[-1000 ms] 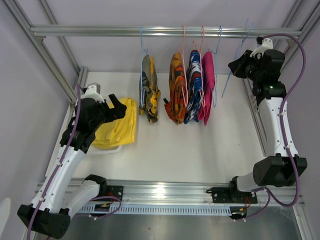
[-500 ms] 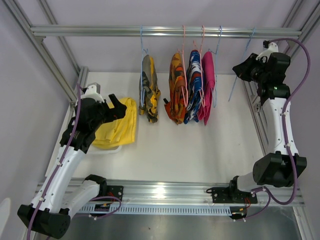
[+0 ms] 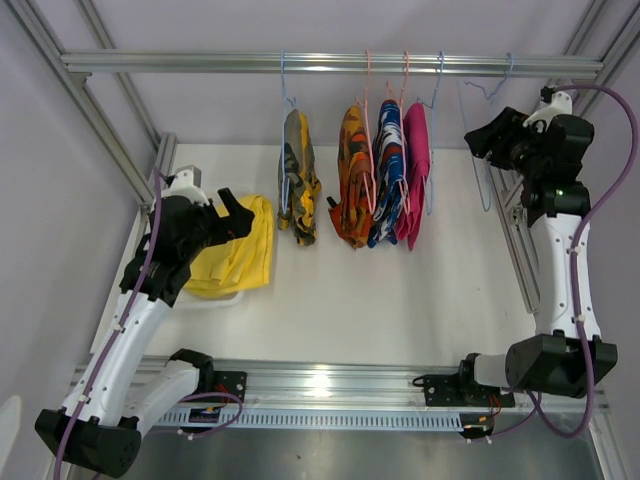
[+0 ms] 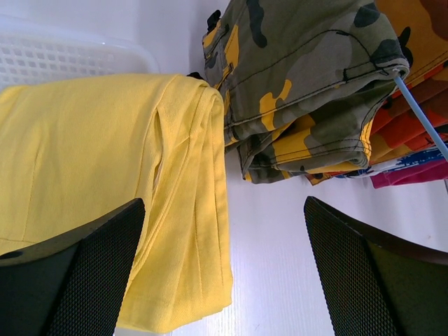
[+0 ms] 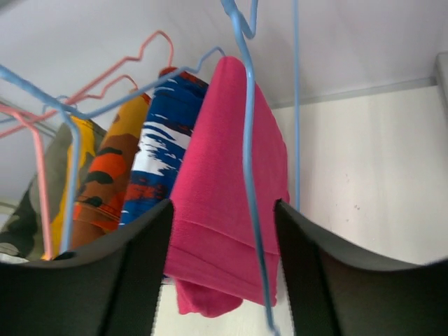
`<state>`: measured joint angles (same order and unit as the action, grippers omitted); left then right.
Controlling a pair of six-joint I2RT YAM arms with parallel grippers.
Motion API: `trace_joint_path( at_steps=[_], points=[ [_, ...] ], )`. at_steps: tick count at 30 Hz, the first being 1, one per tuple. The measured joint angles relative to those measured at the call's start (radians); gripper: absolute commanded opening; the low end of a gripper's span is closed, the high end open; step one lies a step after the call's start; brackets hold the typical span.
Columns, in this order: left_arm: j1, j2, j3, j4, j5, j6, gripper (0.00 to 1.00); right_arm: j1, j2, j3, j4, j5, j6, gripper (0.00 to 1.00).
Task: Remove the trousers from the hanger
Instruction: Place the hanger at the clothesline.
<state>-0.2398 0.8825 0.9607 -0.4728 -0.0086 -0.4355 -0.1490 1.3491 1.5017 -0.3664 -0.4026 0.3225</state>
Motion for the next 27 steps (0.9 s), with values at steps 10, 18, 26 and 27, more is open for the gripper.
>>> trace_joint_path(
  at_steps=[10, 18, 26, 27],
  points=[
    [0.0, 0.0, 0.0, 0.0, 0.013, 0.0, 0.99, 0.019, -0.171, 0.0, -0.026, 0.174, -0.009, 0.77],
    [0.0, 0.0, -0.016, 0.008, 0.018, 0.0, 0.99, 0.254, -0.286, -0.041, -0.016, 0.57, -0.09, 0.82],
    [0.0, 0.0, -0.017, 0.019, 0.021, 0.0, 0.99, 0.428, -0.249, 0.101, -0.035, 0.785, -0.196, 0.83],
    [0.0, 0.0, -0.017, 0.02, 0.021, 0.0, 0.99, 0.449, -0.242, 0.124, -0.035, 0.791, -0.205, 0.83]
  ],
)
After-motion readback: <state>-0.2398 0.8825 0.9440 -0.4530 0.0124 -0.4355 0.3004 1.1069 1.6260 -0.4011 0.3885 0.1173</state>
